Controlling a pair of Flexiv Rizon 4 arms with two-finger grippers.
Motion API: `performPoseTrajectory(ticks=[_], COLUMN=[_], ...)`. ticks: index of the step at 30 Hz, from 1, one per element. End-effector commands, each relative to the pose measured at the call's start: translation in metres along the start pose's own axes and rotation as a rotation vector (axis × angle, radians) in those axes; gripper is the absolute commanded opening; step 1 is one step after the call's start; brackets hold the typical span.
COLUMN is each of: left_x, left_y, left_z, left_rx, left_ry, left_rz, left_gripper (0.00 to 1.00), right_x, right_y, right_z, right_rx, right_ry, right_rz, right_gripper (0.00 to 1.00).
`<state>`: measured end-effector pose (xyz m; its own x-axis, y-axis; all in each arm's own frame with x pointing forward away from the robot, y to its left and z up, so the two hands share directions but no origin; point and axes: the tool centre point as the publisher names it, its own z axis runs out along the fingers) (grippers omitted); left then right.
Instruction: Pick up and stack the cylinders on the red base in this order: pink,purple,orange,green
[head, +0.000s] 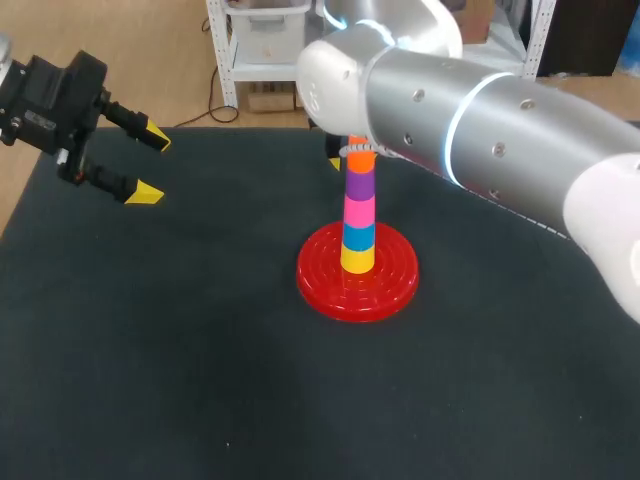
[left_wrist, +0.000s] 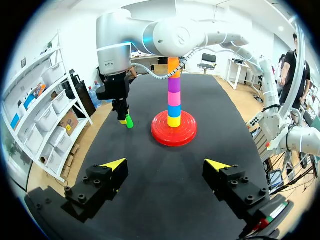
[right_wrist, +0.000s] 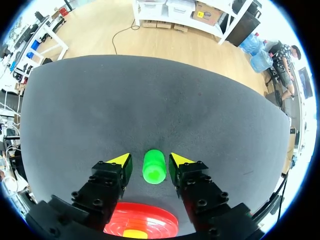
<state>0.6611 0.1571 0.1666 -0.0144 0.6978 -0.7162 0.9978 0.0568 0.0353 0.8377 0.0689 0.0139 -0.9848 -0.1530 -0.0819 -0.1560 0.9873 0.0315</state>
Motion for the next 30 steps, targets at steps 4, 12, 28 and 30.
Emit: performPoseTrajectory(ticks=[4,12,28,30], left_x=[0.0016,0.0016,0.0016,0.0016], left_y=[-0.0007,-0.0007,-0.0007,-0.0007], left_z=[0.0001,0.0001,0.0001,0.0001], left_rx=[-0.003,-0.003,-0.003,-0.003], left_ry=[-0.004,-0.004,-0.004,-0.004], left_rz=[0.004,0.004,0.004,0.004], left_gripper=[1.0,1.0,1.0,1.0], right_x=[-0.0129,-0.0143,-0.0127,-0.0122], right_y=[0.0029,0.0031,0.0001,-0.0015], right_z=[0.001,-0.0002,0.0021,0.0031], right_rx=[0.005,0.013,0.014,0.014], right_ry=[0.072,0.068,0.075,0.077], right_rz=[0.005,0.003,0.012,0.014], right_gripper=[0.47,0.46,0.42,0.42])
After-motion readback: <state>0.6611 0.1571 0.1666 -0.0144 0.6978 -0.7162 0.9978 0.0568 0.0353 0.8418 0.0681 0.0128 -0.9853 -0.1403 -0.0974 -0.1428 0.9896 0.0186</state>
